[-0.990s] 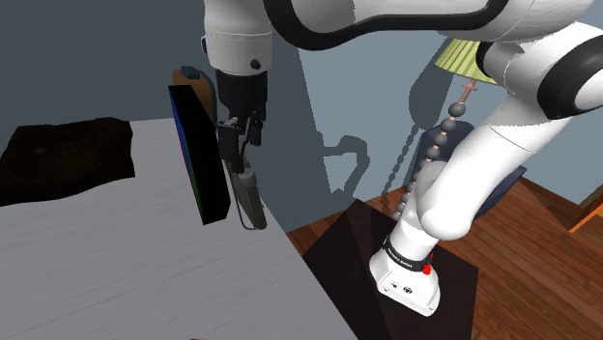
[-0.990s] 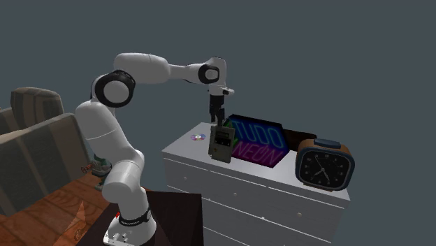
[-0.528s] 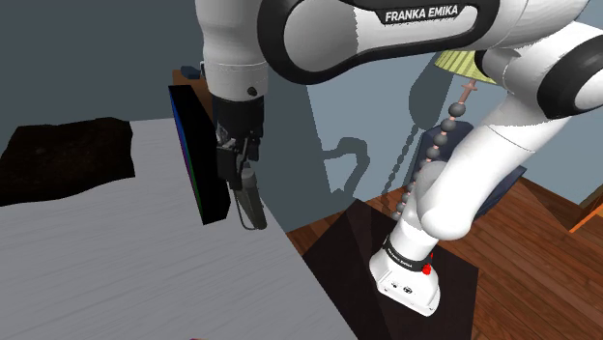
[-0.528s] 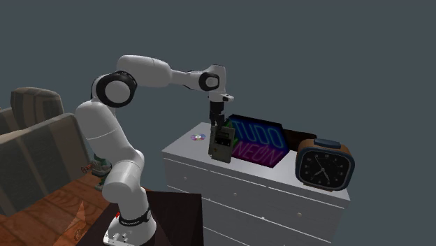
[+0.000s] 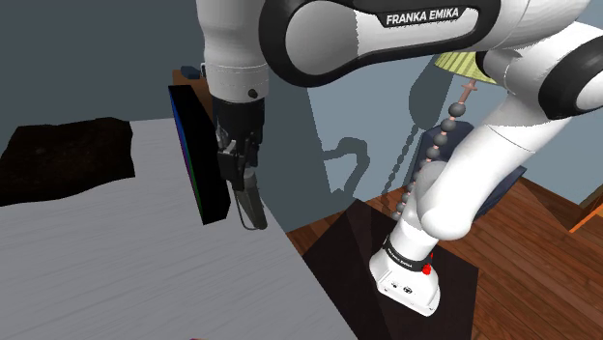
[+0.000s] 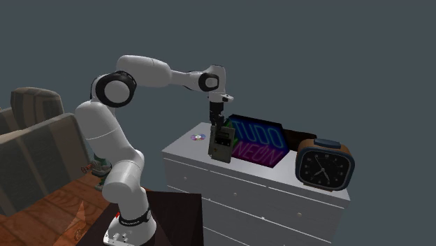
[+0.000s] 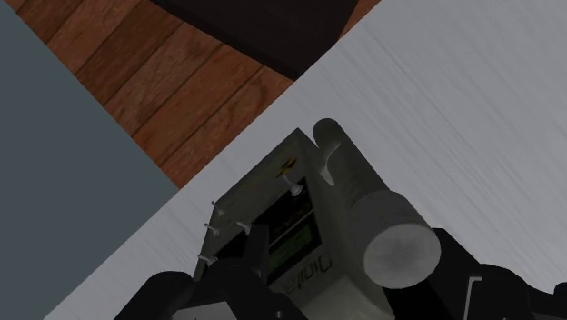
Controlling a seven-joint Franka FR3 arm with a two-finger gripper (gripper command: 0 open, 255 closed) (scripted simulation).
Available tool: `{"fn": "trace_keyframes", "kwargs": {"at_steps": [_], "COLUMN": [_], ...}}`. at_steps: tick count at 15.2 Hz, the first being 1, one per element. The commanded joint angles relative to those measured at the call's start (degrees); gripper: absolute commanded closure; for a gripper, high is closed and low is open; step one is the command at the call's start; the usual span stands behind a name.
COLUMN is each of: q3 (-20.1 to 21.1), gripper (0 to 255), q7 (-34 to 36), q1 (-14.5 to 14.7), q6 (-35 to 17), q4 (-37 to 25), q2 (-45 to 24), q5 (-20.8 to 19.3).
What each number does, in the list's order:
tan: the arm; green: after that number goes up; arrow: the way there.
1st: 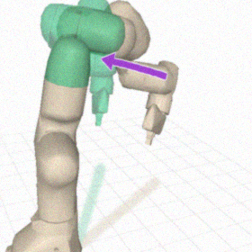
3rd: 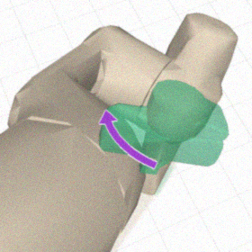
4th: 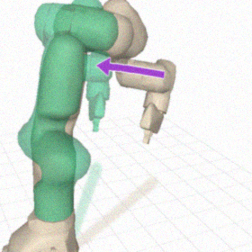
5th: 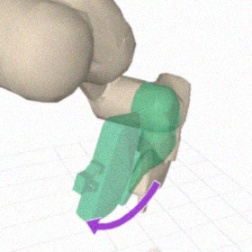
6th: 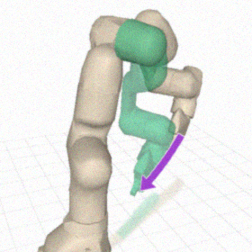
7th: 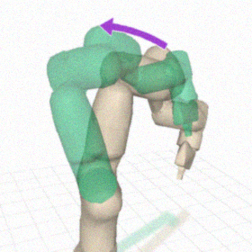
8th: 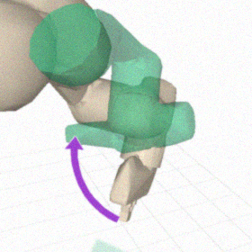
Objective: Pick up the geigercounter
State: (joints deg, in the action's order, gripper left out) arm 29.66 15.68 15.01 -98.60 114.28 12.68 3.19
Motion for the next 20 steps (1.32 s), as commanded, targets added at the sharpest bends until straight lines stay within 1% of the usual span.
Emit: {"fn": "trace_keyframes", "kwargs": {"at_steps": [1, 3, 18, 20], "q3": [0.0, 0.0, -0.3, -0.3], "gripper": [255, 255, 255, 255], "q7": [0.0, 0.1, 0.1, 0.2], "q1": [0.0, 0.0, -0.4, -0.4], "q6": [0.0, 0.0, 11.6, 11.8], "q4": [0.1, -0.1, -12.8, -13.0], "q2": [-0.1, -0.3, -1.6, -1.6], "q5": [0.0, -0.1, -0.8, -0.8]}}
